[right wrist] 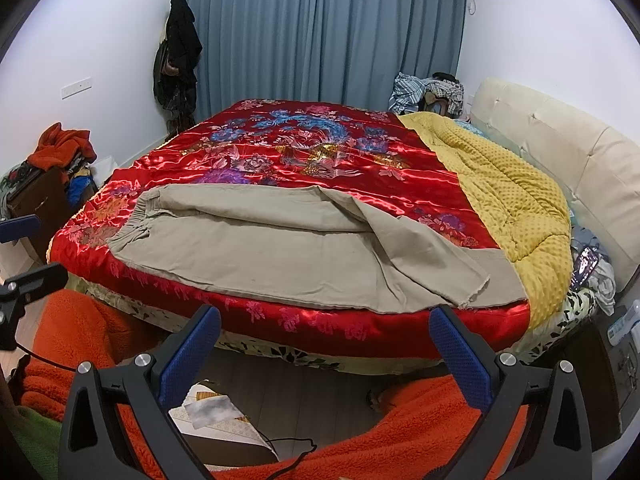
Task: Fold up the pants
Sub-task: 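Move both tools toward the beige pants on the bed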
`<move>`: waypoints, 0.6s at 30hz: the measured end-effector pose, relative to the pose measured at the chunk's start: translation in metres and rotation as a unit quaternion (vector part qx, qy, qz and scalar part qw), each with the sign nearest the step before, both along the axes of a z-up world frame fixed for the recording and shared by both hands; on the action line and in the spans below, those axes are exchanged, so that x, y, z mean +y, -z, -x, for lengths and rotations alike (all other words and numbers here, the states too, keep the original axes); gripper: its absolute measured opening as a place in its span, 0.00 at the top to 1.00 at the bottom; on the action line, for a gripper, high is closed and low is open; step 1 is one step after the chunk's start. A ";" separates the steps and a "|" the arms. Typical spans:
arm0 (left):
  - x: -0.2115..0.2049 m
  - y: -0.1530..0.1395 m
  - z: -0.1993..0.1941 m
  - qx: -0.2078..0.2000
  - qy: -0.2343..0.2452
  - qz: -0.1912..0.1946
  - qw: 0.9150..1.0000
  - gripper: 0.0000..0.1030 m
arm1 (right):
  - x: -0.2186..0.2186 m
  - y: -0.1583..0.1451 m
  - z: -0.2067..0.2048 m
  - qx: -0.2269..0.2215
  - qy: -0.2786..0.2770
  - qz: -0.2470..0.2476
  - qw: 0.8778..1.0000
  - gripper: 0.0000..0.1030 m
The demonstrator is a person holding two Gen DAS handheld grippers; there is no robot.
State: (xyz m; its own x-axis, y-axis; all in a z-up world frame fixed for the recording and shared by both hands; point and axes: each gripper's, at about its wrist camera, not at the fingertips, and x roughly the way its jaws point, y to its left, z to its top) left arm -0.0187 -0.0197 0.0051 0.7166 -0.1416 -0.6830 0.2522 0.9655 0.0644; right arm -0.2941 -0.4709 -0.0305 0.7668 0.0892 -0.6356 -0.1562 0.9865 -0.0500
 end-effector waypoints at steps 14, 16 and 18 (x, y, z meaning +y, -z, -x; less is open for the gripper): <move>-0.017 -0.007 -0.021 -0.030 0.000 -0.018 0.999 0.00 | -0.004 0.005 -0.002 0.006 -0.001 -0.004 1.000 0.00; -0.019 -0.010 -0.026 -0.030 0.005 -0.011 0.999 0.00 | -0.007 0.007 -0.003 0.005 -0.001 -0.008 1.000 0.00; -0.021 -0.013 -0.033 -0.031 0.005 -0.003 0.999 0.00 | -0.015 0.007 -0.006 0.001 0.004 -0.022 1.000 0.00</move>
State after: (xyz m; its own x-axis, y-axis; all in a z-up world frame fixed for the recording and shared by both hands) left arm 0.0143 -0.0409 0.0183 0.7563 -0.1449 -0.6379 0.2576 0.9623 0.0868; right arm -0.2884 -0.4855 -0.0372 0.7668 0.1109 -0.6322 -0.1478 0.9890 -0.0058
